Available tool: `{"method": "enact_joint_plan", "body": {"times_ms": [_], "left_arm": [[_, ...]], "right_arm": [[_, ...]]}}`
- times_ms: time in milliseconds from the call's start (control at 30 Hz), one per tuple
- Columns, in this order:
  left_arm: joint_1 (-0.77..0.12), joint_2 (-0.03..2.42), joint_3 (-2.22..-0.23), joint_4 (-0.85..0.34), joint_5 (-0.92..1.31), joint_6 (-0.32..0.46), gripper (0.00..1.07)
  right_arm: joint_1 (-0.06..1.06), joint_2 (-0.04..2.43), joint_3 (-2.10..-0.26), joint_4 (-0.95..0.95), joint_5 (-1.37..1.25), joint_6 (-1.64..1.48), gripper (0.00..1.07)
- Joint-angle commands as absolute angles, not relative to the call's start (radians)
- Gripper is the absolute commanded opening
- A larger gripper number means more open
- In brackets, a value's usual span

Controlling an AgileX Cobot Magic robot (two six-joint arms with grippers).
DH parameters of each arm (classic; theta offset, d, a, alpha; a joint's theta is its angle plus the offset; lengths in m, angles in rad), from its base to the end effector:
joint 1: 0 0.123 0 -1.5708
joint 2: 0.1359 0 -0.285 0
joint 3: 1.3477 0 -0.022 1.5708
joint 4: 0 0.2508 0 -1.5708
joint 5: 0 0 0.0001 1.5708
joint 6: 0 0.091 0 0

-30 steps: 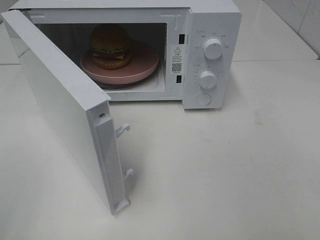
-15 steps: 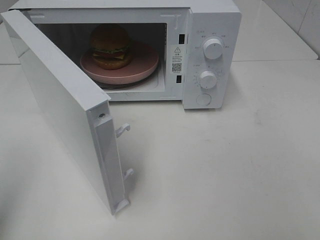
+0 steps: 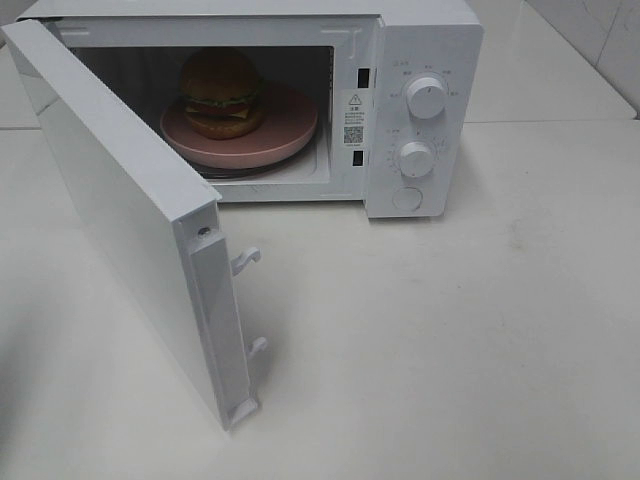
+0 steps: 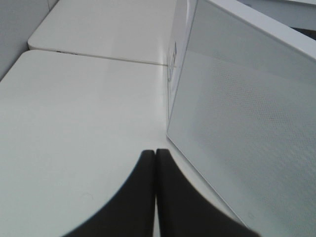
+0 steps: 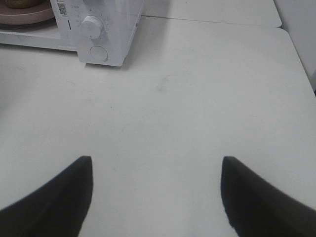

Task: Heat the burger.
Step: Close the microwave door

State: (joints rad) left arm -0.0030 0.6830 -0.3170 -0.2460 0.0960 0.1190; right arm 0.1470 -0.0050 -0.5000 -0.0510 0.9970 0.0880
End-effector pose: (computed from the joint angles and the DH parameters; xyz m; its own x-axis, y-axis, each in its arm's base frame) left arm 0.1372 -0.0026 0.2501 -0.3636 -0.1245 -0.9232 -0.0211 0.9919 -0.1254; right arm -0.0026 -0.0043 0.2826 -0.3948 0.0024 -0.9188 -0.0838 0.9957 0.0386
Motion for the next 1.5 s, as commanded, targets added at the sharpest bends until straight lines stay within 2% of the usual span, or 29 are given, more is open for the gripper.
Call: {"method": "enact_joint_plan", "body": {"times_ms": [33,333,400,433,500,533,567,667,867,1033,1500], "left_arm": [[-0.003,0.737,-0.274,-0.257,-0.099,0.121,0.0],[-0.003,0.828,-0.19,-0.199,-0.362,0.088,0.0],[-0.003,0.875,-0.169,-0.134,-0.438,0.021,0.0],[-0.003,0.875,-0.169,-0.134,-0.438,0.021,0.0],[-0.003,0.934,-0.168,-0.02,-0.487,-0.047,0.0],[-0.003,0.934,-0.168,-0.02,-0.487,-0.047,0.0],[-0.003,0.982,-0.168,0.042,-0.528,-0.082,0.0],[-0.003,1.052,-0.168,0.108,-0.592,-0.123,0.0],[-0.003,1.154,-0.174,0.14,-0.681,-0.131,0.0],[-0.049,1.258,-0.233,0.237,-0.688,-0.129,0.0],[-0.185,1.471,-0.308,0.228,-0.807,-0.126,0.0]], "right_arm": [[0.142,-0.032,-0.497,-0.051,0.994,0.09,0.71],[0.142,-0.032,-0.497,-0.051,0.994,0.091,0.71],[0.142,-0.032,-0.497,-0.051,0.994,0.091,0.7],[0.142,-0.032,-0.497,-0.051,0.994,0.091,0.7],[0.142,-0.032,-0.497,-0.051,0.994,0.091,0.7],[0.142,-0.032,-0.497,-0.051,0.994,0.091,0.7],[0.142,-0.032,-0.497,-0.051,0.994,0.091,0.7],[0.142,-0.032,-0.497,-0.051,0.994,0.091,0.7],[0.142,-0.032,-0.497,-0.051,0.994,0.091,0.7],[0.142,-0.032,-0.497,-0.051,0.994,0.09,0.7],[0.142,-0.032,-0.497,-0.051,0.994,0.09,0.7]]}}
